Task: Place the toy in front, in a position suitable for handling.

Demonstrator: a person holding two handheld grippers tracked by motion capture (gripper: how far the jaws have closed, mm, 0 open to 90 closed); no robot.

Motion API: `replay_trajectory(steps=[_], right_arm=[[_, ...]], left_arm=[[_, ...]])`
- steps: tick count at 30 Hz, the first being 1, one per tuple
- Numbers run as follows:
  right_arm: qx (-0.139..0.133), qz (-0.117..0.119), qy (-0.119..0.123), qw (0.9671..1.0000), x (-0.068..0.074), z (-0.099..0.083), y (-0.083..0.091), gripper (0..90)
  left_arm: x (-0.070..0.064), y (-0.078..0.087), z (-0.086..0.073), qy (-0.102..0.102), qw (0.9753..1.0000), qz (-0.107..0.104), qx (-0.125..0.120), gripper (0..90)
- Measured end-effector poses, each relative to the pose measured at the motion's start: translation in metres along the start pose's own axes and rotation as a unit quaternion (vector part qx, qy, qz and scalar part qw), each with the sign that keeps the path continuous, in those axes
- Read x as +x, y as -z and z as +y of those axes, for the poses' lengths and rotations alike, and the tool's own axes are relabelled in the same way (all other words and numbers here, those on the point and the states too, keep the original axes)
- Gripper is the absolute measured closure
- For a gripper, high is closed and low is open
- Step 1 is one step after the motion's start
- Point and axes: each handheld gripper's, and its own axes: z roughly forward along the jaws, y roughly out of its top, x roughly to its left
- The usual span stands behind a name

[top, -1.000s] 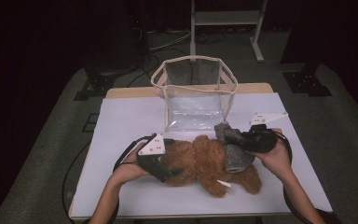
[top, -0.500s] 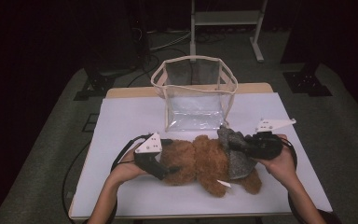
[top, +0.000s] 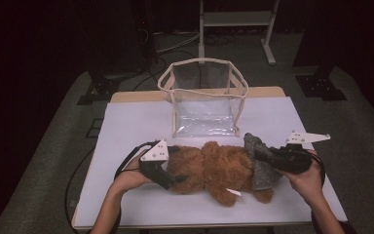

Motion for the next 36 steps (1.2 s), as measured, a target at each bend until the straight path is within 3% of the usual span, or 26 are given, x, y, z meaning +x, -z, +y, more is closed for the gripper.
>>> replay_trajectory(steps=[5, 8, 14, 17, 21, 27, 29, 32, 36], right_arm=[[0.041, 0.016, -0.003, 0.999, 0.004, -0.009, -0.02, 72.3], [0.049, 0.021, -0.013, 0.9985, 0.004, -0.012, -0.021, 72.1], [0.078, -0.002, -0.015, 0.9968, -0.007, -0.019, -0.022, 72.6], [0.074, 0.001, -0.019, 0.9971, -0.008, -0.018, -0.02, 72.9], [0.038, 0.007, -0.013, 0.9992, -0.003, -0.008, -0.01, 73.1], [0.004, 0.062, 0.017, 0.998, 0.022, 0.02, -0.01, 72.6], [0.009, 0.08, 0.032, 0.9962, 0.034, 0.028, -0.019, 72.2], [0.026, 0.089, 0.061, 0.9938, 0.051, 0.038, -0.041, 71.7], [0.042, 0.087, 0.087, 0.9915, 0.062, 0.042, -0.062, 71.1]], left_arm=[[-0.001, 0.0, -0.001, -0.007, 0.9999, -0.008, 0.01, 9.4], [-0.001, 0.0, -0.002, -0.004, 0.9999, -0.009, 0.007, 9.3], [-0.001, 0.004, -0.002, -0.008, 0.9998, -0.011, 0.014, 9.4], [-0.001, 0.007, -0.003, -0.014, 0.9997, -0.013, 0.018, 9.5], [0.0, 0.007, -0.004, -0.008, 0.9997, -0.017, 0.014, 12.8], [0.001, 0.003, -0.004, 0.008, 0.9998, -0.016, 0.005, 14.2], [0.0, 0.002, -0.003, 0.007, 0.9999, -0.014, 0.005, 14.1], [0.0, 0.002, -0.003, 0.008, 0.9999, -0.012, 0.005, 14.1], [-0.001, 0.004, -0.004, 0.007, 0.9999, -0.012, 0.006, 12.5]])
